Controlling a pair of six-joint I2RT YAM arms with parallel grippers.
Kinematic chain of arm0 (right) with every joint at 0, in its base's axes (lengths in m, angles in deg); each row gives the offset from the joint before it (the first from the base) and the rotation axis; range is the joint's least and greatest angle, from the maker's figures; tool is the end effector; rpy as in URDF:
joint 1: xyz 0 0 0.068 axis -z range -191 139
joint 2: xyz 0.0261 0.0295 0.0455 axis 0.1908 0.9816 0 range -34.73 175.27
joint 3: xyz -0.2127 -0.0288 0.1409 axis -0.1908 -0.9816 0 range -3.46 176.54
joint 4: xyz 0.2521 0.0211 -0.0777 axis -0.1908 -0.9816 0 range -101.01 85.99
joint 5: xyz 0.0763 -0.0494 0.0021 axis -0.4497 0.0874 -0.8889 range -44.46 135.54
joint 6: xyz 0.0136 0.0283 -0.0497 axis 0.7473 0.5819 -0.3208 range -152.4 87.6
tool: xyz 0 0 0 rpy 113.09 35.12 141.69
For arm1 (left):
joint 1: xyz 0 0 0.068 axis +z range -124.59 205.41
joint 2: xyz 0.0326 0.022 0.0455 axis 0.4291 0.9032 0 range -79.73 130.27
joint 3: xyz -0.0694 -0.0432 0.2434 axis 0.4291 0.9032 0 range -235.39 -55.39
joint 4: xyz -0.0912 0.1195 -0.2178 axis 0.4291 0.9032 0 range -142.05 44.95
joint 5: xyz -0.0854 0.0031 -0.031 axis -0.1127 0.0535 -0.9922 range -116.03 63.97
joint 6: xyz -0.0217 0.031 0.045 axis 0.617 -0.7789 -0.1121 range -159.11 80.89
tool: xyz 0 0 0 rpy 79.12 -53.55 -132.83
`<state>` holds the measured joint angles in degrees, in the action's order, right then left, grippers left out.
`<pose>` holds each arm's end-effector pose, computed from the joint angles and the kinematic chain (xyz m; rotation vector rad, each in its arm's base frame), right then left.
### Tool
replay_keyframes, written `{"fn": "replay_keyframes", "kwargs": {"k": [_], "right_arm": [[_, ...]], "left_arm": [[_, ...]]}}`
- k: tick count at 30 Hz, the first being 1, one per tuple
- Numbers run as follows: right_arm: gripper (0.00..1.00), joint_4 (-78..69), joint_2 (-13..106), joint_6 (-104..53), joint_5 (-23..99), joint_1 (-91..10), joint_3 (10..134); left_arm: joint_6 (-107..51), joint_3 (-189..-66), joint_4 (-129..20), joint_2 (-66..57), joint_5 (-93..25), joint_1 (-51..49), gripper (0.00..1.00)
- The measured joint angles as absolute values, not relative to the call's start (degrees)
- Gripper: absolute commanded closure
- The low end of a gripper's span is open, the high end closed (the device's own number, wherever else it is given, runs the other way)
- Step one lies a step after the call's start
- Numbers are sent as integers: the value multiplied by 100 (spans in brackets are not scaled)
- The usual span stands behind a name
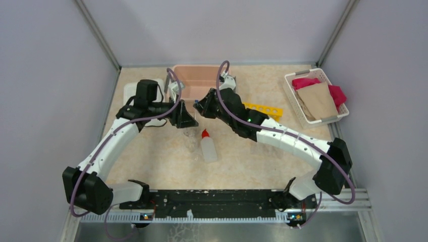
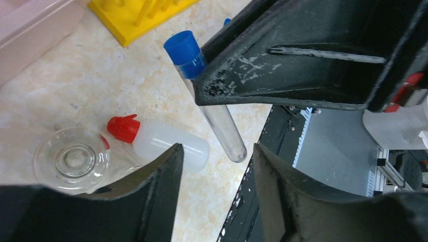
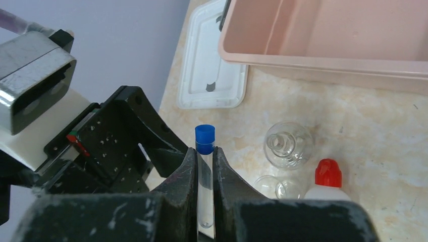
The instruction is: Organize the chemistry lab equipment
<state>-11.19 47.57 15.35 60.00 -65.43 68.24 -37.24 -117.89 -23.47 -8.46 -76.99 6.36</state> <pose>0.2133 0.2799 0.3366 0.0676 1.9923 0.9687 0.2494 -0.1211 0.3080 0.8120 2.0242 -1.1855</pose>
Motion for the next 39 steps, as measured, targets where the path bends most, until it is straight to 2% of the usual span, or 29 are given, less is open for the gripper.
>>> {"fn": "replay_keyframes", "kwargs": {"k": [8, 11, 12, 16, 19, 23, 28, 31, 39], "right_arm": [[100, -1038, 4779, 1569, 5948, -6563, 6824], [98, -1049, 4792, 1580, 5922, -6563, 6824], [96, -1057, 4792, 1580, 5915, -6563, 6824], [68, -1191, 4816, 1598, 5788, -6548, 6901], [60, -1676, 5015, 1624, 5283, -6449, 7373], [60, -2349, 5371, 1532, 4625, -6237, 8024], [63, -2863, 5406, 1412, 4114, -6019, 8112], [69, -3132, 5413, 1355, 3926, -5982, 8208], [71, -3291, 5479, 1215, 3723, -5973, 8466]], "left_arm": [[-3748, -11789, -2349, -816, -7618, 614, 73], [-3801, -11791, -2327, -816, -7596, 599, 77], [-3842, -11791, -2310, -816, -7576, 599, 78], [-4080, -11791, -2203, -816, -7539, 599, 86], [-4411, -11791, -2196, -822, -7491, 599, 90], [-5049, -11791, -2100, -873, -7362, 601, 92], [-5593, -11791, -1932, -964, -7248, 601, 93], [-5757, -11791, -1866, -988, -7209, 601, 93], [-5986, -11791, -1772, -1034, -7189, 601, 93]]}}
